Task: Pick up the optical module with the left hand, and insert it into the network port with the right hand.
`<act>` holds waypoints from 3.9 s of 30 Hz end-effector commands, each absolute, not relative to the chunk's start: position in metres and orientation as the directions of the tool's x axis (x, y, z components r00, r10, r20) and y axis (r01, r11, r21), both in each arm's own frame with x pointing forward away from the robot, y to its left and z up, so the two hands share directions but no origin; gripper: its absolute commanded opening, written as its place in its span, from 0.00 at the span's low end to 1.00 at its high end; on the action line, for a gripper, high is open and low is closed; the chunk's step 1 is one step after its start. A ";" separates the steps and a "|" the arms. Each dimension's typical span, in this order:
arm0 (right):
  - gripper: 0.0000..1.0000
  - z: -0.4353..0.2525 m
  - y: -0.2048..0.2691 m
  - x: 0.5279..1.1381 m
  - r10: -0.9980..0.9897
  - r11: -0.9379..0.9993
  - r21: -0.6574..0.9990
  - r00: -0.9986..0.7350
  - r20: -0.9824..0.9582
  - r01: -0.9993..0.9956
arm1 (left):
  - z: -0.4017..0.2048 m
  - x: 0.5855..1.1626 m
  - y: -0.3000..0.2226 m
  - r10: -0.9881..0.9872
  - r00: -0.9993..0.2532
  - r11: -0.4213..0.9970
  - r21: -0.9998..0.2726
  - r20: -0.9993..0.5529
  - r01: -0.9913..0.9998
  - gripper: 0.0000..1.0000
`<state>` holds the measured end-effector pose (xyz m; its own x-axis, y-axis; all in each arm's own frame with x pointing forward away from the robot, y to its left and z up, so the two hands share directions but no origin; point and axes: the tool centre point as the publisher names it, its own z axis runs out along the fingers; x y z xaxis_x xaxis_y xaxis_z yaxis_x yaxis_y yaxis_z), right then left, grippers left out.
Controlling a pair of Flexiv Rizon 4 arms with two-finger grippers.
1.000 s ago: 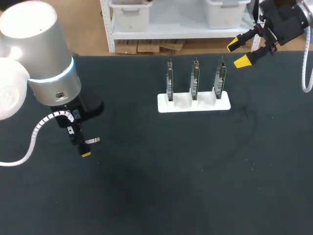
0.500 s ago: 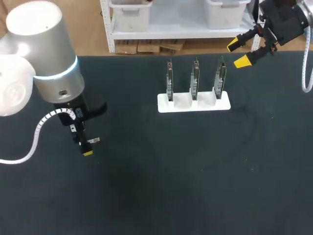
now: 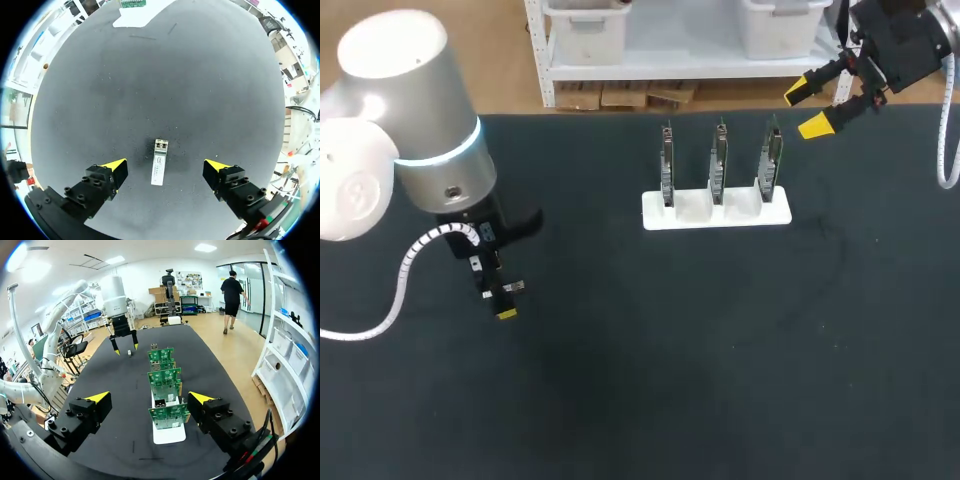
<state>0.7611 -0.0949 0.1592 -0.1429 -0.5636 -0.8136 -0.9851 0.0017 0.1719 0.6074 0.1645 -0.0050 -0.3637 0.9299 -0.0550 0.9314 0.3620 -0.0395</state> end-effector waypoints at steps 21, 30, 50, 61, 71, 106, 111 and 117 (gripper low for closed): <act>1.00 0.160 -0.095 0.760 -0.564 0.005 0.170 -0.144 -0.813 -0.985 | -0.012 0.602 0.178 0.947 -0.321 0.321 -0.046 0.006 0.946 1.00; 1.00 0.160 -0.095 0.760 -0.564 0.005 0.170 -0.144 -0.813 -0.985 | -0.017 0.600 0.177 0.950 -0.312 0.312 -0.055 -0.008 0.949 1.00; 1.00 0.160 -0.095 0.760 -0.564 0.005 0.170 -0.144 -0.813 -0.985 | -0.019 0.596 0.178 0.946 -0.324 0.322 -0.063 -0.021 0.945 0.00; 1.00 0.160 -0.095 0.760 -0.564 0.005 0.170 -0.144 -0.813 -0.985 | -0.018 0.591 0.183 0.933 -0.357 0.354 -0.072 -0.037 0.933 0.00; 1.00 0.160 -0.095 0.760 -0.564 0.005 0.170 -0.144 -0.813 -0.985 | -0.010 0.582 0.185 0.917 -0.388 0.380 -0.098 -0.091 0.920 0.00; 1.00 0.160 -0.095 0.760 -0.564 0.005 0.170 -0.144 -0.813 -0.985 | 0.128 0.612 0.176 0.823 -0.329 0.381 0.021 -0.464 0.924 0.00; 1.00 0.160 -0.095 0.760 -0.564 0.005 0.170 -0.144 -0.813 -0.985 | 0.147 0.649 0.140 0.811 -0.191 0.281 0.082 -0.553 0.956 0.00; 1.00 0.160 -0.095 0.760 -0.564 0.005 0.170 -0.144 -0.813 -0.985 | 0.175 0.682 0.104 0.817 -0.054 0.159 0.134 -0.573 0.978 0.00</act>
